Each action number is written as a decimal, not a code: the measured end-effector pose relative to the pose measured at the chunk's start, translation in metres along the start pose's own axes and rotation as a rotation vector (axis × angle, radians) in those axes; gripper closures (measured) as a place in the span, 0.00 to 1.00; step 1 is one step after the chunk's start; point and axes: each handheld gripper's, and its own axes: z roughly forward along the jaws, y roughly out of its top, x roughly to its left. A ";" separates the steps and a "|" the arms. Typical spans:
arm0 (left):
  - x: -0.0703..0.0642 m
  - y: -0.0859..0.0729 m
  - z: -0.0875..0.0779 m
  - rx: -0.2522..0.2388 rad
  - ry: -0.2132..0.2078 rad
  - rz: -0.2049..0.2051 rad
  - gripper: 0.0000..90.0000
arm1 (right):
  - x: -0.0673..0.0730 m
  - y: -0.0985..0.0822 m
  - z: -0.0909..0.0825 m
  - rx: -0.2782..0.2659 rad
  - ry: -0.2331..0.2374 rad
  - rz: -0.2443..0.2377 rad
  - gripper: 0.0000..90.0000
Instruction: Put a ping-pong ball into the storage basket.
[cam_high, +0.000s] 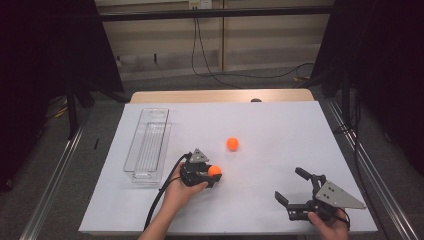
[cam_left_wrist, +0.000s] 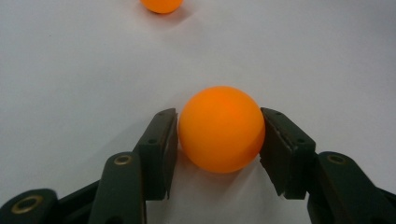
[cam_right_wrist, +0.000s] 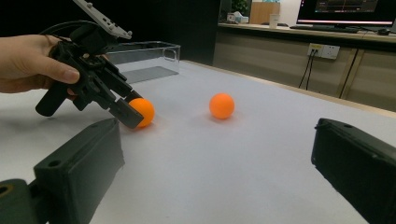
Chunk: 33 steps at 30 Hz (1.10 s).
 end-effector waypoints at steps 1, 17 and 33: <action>0.000 0.000 0.000 -0.002 0.000 -0.001 0.54 | 0.000 0.000 0.000 0.000 0.000 0.000 0.02; 0.003 0.002 -0.008 -0.031 -0.004 -0.034 0.56 | 0.000 0.000 0.001 -0.001 -0.001 0.001 0.02; 0.006 0.005 -0.018 -0.064 -0.011 -0.054 0.56 | 0.001 0.000 0.001 -0.002 0.002 0.000 0.02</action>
